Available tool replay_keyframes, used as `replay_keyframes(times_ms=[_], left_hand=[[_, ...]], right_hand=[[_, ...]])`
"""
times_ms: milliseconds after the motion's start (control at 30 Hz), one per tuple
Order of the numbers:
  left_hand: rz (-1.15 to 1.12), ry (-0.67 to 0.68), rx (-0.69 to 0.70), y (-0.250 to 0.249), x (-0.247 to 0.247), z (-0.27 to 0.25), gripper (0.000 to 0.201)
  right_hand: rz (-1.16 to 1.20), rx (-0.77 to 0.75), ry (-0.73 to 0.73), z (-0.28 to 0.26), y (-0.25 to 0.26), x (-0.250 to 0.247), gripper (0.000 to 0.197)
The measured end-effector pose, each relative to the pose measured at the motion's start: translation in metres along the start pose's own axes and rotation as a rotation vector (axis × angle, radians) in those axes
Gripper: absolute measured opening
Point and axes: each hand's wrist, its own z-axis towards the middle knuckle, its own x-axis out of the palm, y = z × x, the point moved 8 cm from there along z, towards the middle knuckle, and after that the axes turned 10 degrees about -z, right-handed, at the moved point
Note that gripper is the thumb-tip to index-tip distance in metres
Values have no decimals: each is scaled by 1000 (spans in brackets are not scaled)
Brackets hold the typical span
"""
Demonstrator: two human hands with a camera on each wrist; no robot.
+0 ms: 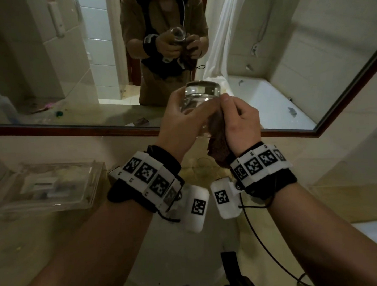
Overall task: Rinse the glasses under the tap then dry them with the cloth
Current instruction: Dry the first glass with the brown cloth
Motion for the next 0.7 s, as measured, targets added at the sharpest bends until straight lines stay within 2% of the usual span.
replay_keyframes(times_ms=[67,200,333,400,567,700], left_hand=[[29,-8,27,-3,1,0,49],[63,-76,59,-8,-6,4,48],[-50,1,-48,-2,1,1,44],[-76,41,-78,0,6,-2,42],[41,19,-59,4,2,0,44],[87,65,-102,10,0,1,21]], right_hand=[[-10,11,7,0,-1,1,39],[36,-50,4,0,7,1,27],[34,-68,-24,2,8,-3,27],[13,-50,-16,4,4,-4,36],[23,-7,4,1,-8,0,36],[-1,11,-6,-1,-12,1,27]])
